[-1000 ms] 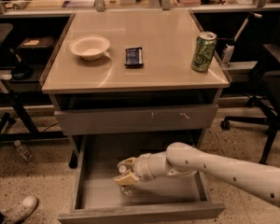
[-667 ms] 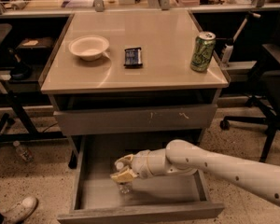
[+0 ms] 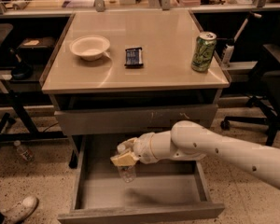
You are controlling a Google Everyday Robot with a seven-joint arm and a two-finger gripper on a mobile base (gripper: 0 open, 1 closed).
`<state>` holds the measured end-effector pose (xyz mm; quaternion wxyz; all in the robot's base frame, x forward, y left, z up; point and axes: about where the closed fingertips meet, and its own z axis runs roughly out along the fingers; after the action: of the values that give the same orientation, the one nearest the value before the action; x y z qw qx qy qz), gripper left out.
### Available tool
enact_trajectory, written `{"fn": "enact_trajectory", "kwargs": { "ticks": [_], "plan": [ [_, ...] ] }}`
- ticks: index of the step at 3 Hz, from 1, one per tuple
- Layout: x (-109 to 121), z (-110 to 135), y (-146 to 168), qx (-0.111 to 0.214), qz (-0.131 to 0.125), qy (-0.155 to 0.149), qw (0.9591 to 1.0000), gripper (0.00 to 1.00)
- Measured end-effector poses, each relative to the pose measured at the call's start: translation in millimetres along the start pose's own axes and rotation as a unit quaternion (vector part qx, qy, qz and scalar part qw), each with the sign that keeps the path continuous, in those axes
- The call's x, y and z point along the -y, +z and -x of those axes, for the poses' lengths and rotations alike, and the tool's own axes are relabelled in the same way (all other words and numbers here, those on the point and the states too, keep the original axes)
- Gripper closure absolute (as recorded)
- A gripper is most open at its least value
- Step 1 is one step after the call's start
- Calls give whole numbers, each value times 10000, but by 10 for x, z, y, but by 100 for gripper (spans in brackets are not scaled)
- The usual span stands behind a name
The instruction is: Pick water bottle from middle drawer and place on counter
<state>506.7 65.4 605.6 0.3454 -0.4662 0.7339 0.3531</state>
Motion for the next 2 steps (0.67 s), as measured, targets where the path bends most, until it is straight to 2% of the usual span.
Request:
{"fn": "enact_trajectory", "kwargs": {
  "ticks": [1,2],
  "plan": [
    [63,434,-413,-199,-353,-1,9992,100],
    [63,428,-405,-201,-343,1,9992,100]
  ]
}}
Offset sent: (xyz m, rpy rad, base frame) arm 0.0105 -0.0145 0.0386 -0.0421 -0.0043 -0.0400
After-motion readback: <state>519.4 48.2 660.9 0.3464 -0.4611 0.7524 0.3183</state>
